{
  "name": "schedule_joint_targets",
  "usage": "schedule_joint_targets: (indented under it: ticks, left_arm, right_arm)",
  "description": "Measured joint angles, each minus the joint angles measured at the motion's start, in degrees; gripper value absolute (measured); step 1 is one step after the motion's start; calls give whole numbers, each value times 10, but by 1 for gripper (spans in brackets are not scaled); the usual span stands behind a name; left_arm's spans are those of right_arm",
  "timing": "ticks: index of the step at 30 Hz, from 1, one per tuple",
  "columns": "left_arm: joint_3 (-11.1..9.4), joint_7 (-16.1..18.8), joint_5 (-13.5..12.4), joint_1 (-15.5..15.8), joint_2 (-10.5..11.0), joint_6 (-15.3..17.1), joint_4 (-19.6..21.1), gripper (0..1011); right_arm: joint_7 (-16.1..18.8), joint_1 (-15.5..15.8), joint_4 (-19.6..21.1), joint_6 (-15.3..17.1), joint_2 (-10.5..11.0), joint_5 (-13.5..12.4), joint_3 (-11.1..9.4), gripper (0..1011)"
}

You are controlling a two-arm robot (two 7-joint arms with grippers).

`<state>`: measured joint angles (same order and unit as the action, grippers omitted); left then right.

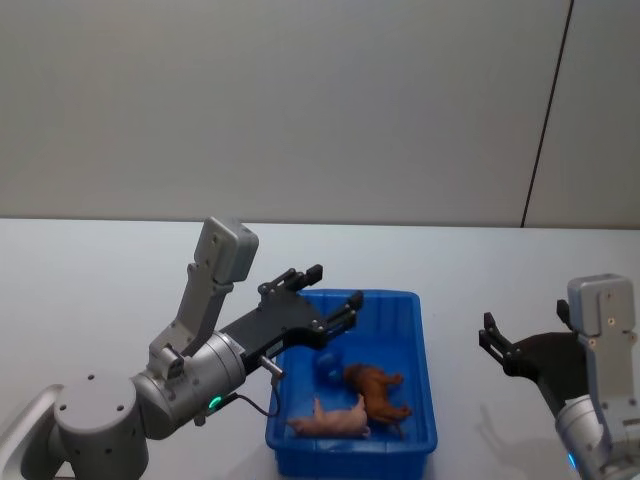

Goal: Pick up the two dolls from the table and place them into the box.

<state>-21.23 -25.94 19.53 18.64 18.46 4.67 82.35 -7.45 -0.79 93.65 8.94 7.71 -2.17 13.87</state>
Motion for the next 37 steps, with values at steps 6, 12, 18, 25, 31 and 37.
schedule_joint_targets:
  ticks: [6,12,18,25,31,37]
  left_arm:
    - [-1,-8,1,2,-2,-2,-4,865]
    - [-2,-12,2,3,-3,-4,-6,1001]
    - [-2,-15,3,4,-4,-5,-7,1001]
    - [-3,-17,3,4,-4,-5,-8,1001]
    - [-3,-18,3,5,-5,-6,-8,1001]
    - [-3,-19,3,5,-5,-6,-9,1001]
  right_arm:
    - [0,0,0,0,0,0,0,1003]
    - [0,0,0,0,0,0,0,1003]
    - [0,0,0,0,0,0,0,1003]
    - [0,0,0,0,0,0,0,1003]
    - [0,0,0,0,0,0,0,1003]
    - [0,0,0,0,0,0,0,1003]
